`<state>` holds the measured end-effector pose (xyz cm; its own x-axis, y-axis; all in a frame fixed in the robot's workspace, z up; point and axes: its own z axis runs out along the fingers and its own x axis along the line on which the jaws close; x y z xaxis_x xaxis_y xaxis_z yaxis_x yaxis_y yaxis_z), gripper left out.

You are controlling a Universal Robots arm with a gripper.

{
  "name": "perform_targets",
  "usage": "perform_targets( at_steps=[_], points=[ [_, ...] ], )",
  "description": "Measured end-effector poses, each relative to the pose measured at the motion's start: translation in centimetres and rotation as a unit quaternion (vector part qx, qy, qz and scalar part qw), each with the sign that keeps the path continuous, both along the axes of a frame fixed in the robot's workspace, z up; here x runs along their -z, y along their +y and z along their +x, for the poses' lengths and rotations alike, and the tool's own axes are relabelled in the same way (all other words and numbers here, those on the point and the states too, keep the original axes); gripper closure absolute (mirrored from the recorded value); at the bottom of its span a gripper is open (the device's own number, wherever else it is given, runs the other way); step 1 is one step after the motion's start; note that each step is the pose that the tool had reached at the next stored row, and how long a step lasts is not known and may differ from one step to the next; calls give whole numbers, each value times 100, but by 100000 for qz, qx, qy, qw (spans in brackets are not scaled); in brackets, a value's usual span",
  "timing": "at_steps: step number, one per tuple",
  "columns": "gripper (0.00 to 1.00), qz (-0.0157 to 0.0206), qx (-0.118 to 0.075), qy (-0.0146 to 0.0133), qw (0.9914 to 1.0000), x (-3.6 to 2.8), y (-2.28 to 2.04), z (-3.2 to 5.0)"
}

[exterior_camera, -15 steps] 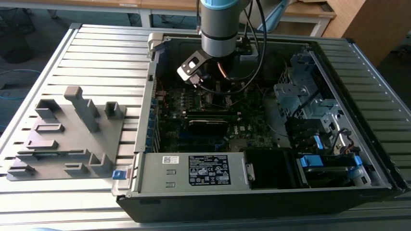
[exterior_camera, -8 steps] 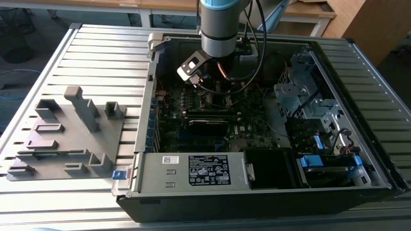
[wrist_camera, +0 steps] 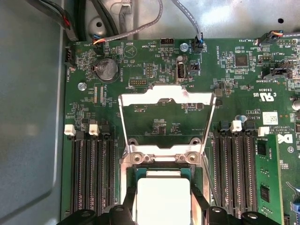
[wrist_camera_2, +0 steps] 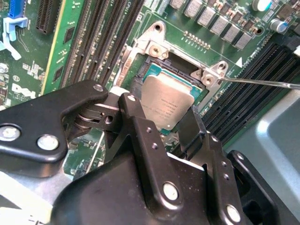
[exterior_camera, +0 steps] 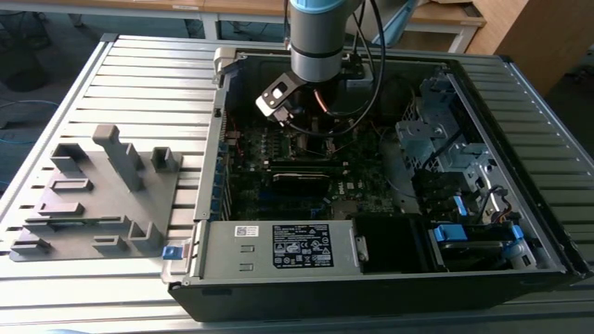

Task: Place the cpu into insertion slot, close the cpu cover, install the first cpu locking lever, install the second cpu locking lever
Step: 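Place the cpu into insertion slot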

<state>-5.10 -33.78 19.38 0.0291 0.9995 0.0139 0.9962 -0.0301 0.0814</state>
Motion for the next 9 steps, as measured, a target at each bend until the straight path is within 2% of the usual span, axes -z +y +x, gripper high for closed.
perform_targets(
  at_steps=[9],
  points=[
    [46,-24,1,20,100000,17,-2,-6]
  ],
)
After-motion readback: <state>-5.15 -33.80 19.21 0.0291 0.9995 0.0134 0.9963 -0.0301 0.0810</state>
